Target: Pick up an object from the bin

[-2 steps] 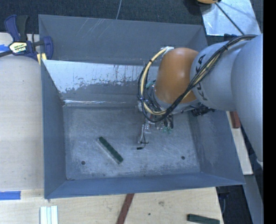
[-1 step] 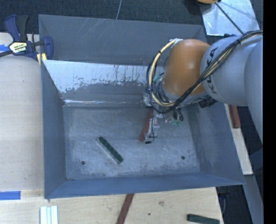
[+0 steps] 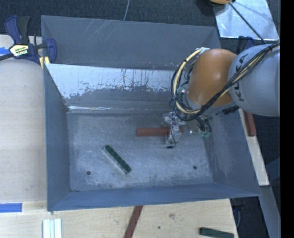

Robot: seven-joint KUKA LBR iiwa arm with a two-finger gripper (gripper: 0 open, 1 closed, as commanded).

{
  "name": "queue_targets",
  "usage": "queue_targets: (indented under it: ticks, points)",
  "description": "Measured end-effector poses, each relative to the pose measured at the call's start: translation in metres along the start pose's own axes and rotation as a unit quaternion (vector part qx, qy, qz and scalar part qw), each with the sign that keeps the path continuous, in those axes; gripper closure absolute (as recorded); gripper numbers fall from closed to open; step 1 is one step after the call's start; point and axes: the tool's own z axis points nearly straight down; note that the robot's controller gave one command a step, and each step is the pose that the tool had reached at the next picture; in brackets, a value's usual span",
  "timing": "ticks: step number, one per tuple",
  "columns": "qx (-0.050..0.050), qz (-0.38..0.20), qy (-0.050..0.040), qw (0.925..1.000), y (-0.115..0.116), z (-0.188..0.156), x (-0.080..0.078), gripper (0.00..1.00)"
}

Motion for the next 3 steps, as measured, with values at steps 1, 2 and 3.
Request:
queue_targets:
  ticks: [1,2,3]
  points:
    - [0.0,0.0,0.0,1.0,0.0,0.0,0.0,1.0]
    - [-0.001,-0.006,0.0043,1.0,0.0,-0.048,-0.001,1.0]
    - [0.0,0.001,0.0004,1.0,0.0,-0.149,-0.011,1.0]
